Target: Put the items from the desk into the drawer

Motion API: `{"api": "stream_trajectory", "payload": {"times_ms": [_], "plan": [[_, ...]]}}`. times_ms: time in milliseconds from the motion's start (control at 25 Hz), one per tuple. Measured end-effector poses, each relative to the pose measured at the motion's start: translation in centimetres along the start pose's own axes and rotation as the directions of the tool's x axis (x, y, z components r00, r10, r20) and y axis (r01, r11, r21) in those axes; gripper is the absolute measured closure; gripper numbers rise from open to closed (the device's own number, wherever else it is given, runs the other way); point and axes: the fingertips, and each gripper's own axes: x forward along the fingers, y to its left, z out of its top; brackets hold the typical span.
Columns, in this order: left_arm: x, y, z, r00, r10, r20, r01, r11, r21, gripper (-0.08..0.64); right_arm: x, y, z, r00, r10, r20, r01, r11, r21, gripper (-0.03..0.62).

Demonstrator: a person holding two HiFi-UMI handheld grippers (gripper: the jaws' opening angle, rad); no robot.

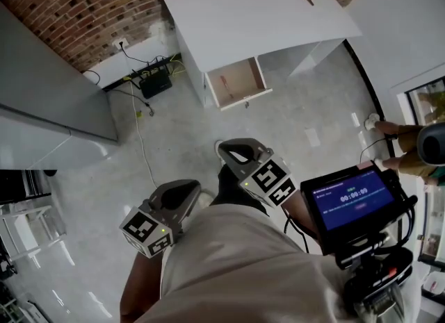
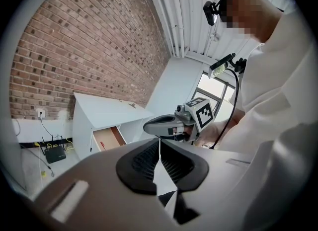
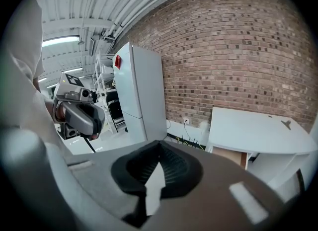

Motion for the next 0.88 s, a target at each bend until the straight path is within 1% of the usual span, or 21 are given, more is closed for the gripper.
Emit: {"api": "stream_trajectory", "payload": {"times_ms": [560, 720, 880], "plan": [[0.6, -0.1, -0.1, 1.000, -0.020, -0.011, 0.020, 1.000, -0.003, 0.543, -0.2, 0.3, 0.3, 1.000, -0.004, 0.020, 0.003, 1.000, 0.014, 0.591], [0.8, -0.2, 0.0, 1.000, -0.017, -0.021, 0.016, 1.000, -0.005, 0.543, -0.5, 0.3, 0.4, 1.000, -0.009, -0.002, 0.009, 1.000, -0.005, 0.591], [1.1, -0.3, -0.2, 0.999, -0.024, -0.026, 0.024, 1.000, -0.007, 0.543, -0.6, 0.3, 0.3, 1.000, -0.012, -0.002, 0.012, 1.000, -0.009, 0.591]]}}
